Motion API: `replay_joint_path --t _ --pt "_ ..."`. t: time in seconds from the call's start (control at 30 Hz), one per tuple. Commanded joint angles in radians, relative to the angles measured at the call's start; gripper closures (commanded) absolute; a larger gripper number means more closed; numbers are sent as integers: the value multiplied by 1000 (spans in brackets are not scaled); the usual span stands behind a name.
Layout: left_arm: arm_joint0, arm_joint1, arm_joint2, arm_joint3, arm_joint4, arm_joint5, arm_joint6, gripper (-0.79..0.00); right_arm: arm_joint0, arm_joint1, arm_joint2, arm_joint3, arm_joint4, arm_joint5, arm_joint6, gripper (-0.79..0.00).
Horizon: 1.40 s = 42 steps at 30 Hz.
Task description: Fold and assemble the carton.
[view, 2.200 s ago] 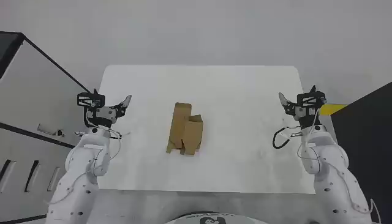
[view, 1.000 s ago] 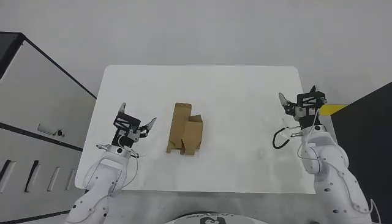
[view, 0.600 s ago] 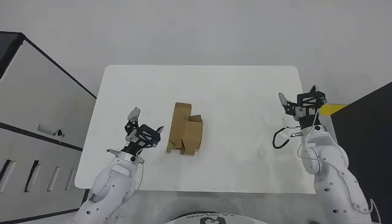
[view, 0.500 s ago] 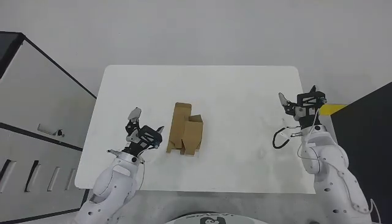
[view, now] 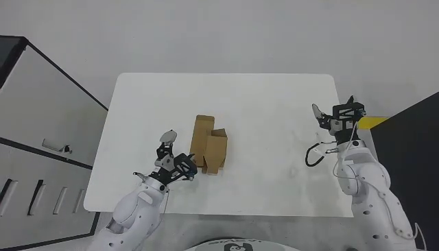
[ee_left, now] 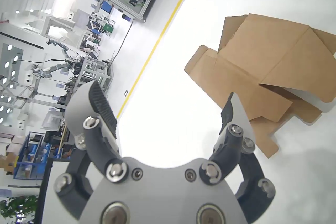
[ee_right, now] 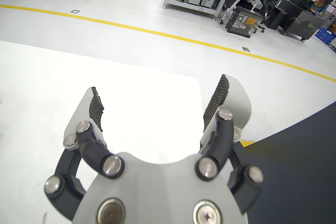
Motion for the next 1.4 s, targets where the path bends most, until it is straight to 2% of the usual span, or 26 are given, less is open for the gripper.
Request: replay_joint_path --t 0.0,0.1,0.23,0.47,0.63,0.87,1.07,1.37 --pt "0 0 0 0 0 0 0 -785 0 0 0 0 0 0 0 -785" --pt "-1 1 19 12 52 -23 -3 -785 0 0 0 0 0 0 0 -785" --pt "2 -3 48 8 45 -72 -76 -785 0 0 0 0 0 0 0 -785" --pt "-1 -2 54 1 73 -71 -78 -785 0 0 0 0 0 0 0 -785" --pt "-4 -2 68 28 81 -108 -79 -785 0 0 0 0 0 0 0 -785" --pt "-8 -4 78 30 83 -95 -93 -785 0 0 0 0 0 0 0 -785" --pt "-26 -4 93 68 75 -137 -85 -785 0 0 0 0 0 0 0 -785" --pt "-44 -9 114 98 51 -113 -84 -785 0 0 0 0 0 0 0 -785"
